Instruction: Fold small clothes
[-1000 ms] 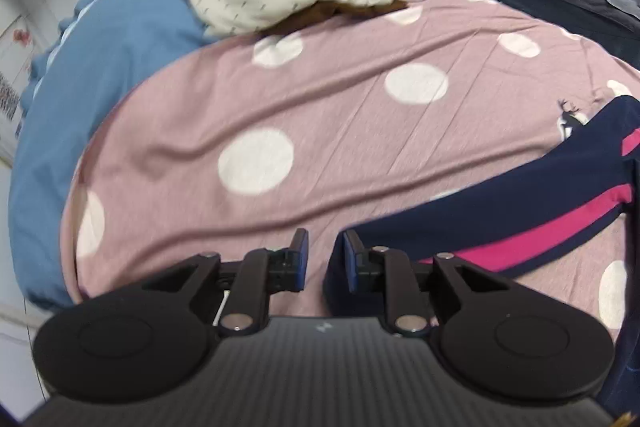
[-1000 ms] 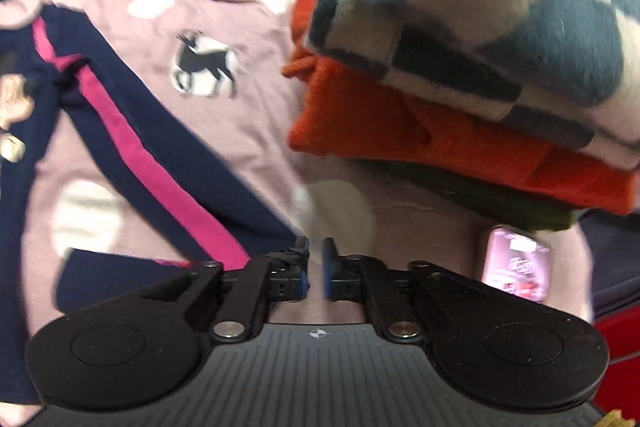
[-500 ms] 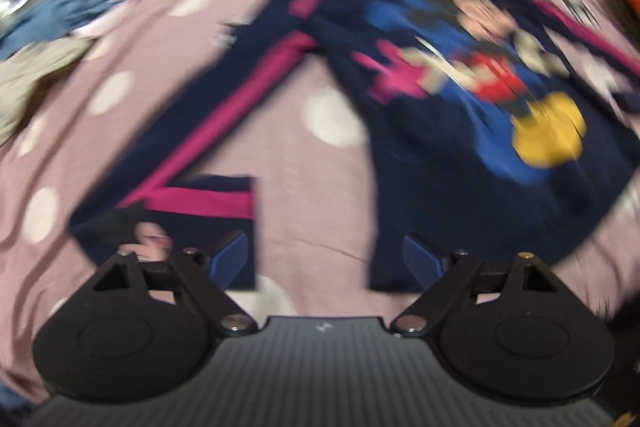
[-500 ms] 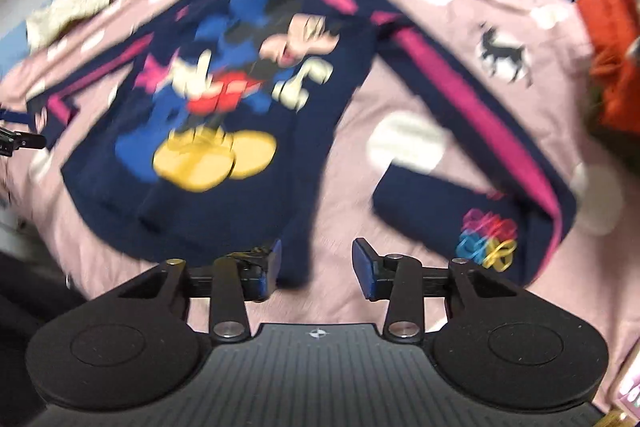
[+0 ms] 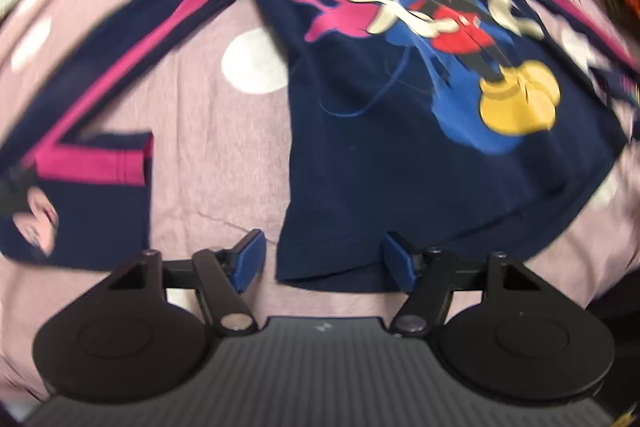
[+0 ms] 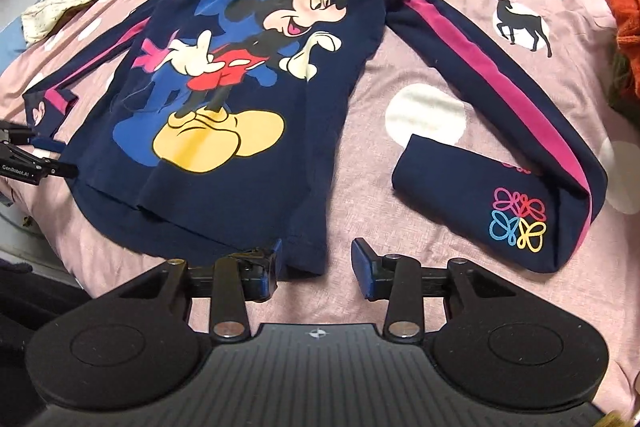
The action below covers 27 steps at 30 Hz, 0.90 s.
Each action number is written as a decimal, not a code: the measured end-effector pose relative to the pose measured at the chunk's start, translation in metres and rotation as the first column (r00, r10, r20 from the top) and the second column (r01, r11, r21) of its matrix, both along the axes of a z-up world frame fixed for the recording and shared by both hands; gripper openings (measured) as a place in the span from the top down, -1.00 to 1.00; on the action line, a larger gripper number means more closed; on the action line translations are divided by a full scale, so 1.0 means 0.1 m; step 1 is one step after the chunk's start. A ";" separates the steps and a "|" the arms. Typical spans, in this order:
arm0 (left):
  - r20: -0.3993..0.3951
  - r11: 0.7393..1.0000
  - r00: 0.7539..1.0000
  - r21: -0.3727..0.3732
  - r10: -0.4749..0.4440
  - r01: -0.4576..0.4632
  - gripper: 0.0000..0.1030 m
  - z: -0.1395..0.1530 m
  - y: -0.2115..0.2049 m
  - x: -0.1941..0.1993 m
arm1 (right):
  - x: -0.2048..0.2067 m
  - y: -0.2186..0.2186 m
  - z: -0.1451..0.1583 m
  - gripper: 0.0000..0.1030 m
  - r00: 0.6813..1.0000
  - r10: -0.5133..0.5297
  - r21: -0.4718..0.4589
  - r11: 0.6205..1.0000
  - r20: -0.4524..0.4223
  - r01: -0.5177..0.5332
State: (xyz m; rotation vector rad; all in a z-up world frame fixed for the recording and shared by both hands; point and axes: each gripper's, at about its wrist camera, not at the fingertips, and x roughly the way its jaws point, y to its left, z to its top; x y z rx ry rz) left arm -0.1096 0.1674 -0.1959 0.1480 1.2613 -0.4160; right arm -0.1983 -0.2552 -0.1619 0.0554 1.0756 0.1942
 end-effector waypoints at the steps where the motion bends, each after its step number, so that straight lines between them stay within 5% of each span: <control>1: -0.016 0.999 0.999 -0.017 0.035 -0.036 -0.07 -0.01 0.03 0.03 | 0.01 -0.01 -0.01 -0.28 1.000 -0.015 0.013 1.000 -0.003 0.015; 7: -0.118 0.970 0.976 -0.144 0.180 -0.196 0.47 -0.07 0.22 0.18 | 0.11 -0.09 -0.10 -0.29 0.993 -0.112 0.107 0.987 -0.048 0.117; 10: -0.186 0.950 0.960 -0.197 0.207 -0.243 0.88 -0.12 0.30 0.24 | 0.19 -0.09 -0.20 -0.05 0.986 -0.140 0.171 0.973 -0.093 0.154; 11: -0.188 0.948 0.959 -0.198 0.212 -0.249 0.91 -0.13 0.30 0.24 | 0.21 -0.08 -0.23 0.21 0.984 -0.145 0.175 0.971 -0.106 0.163; 12: -0.184 0.949 0.960 -0.197 0.211 -0.246 0.92 -0.12 0.29 0.23 | 0.21 -0.07 -0.24 0.73 0.982 -0.151 0.177 0.970 -0.114 0.169; 20: -0.173 0.932 0.954 -0.227 0.246 -0.281 0.95 0.15 0.55 0.02 | 0.00 -0.25 -0.05 0.83 0.976 -0.188 0.192 0.959 -0.111 0.207; 27: -0.204 0.953 0.949 -0.138 0.238 -0.269 0.94 0.01 0.67 -0.07 | -0.04 -0.19 -0.22 0.85 0.968 -0.127 0.193 0.967 -0.214 0.169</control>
